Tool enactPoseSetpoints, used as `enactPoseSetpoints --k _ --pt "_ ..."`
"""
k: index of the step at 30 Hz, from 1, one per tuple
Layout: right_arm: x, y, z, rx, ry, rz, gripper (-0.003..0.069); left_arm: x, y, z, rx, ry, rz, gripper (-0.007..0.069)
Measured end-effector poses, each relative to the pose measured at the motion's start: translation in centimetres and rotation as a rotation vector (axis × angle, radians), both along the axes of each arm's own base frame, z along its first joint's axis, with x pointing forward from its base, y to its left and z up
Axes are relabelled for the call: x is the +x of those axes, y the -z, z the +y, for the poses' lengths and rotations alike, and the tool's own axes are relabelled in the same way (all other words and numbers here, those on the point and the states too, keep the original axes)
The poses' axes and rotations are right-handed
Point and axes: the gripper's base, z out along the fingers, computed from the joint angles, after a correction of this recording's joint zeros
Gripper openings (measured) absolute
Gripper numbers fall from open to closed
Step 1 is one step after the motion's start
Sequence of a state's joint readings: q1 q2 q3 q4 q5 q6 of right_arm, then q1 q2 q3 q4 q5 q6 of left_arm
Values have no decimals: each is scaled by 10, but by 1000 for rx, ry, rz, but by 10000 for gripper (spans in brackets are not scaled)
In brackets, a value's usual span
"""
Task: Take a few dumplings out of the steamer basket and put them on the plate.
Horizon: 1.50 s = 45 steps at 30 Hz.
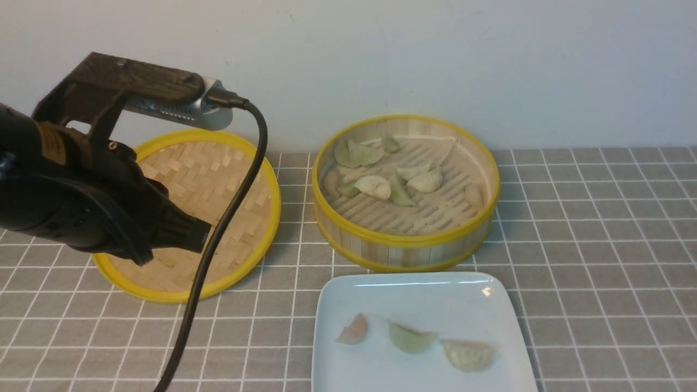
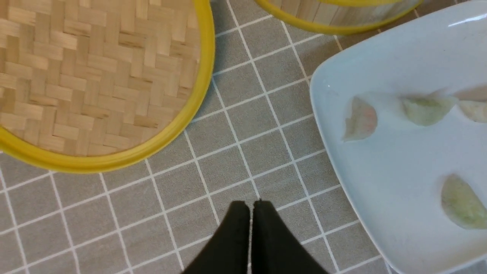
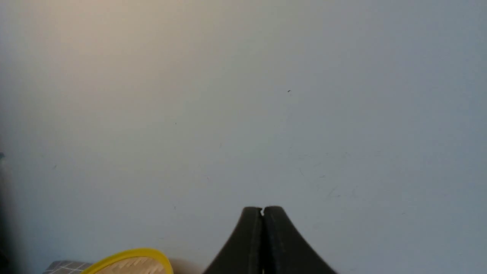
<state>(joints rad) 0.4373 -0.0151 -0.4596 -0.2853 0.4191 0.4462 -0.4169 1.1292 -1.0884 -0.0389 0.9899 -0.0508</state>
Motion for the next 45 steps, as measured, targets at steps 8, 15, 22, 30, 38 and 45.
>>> enactPoseSetpoints --k 8,15,22,30,38,45 --pt "0 0 0 -6 6 -3 -11 -61 -6 27 -96 16 -242 -5" --pt "0 0 0 -9 8 -4 -11 -107 -11 47 -149 20 -353 -5" --pt "0 0 0 -9 8 -4 -11 -129 -16 56 -171 22 -399 -5" --pt "0 0 0 -8 8 -4 -11 -129 -19 60 -175 8 -533 -5" --pt "1 2 0 -11 8 1 -11 -137 67 78 -112 -161 -737 -5" --pt "1 3 0 -12 9 6 -11 -144 172 86 -92 -305 -702 -5"
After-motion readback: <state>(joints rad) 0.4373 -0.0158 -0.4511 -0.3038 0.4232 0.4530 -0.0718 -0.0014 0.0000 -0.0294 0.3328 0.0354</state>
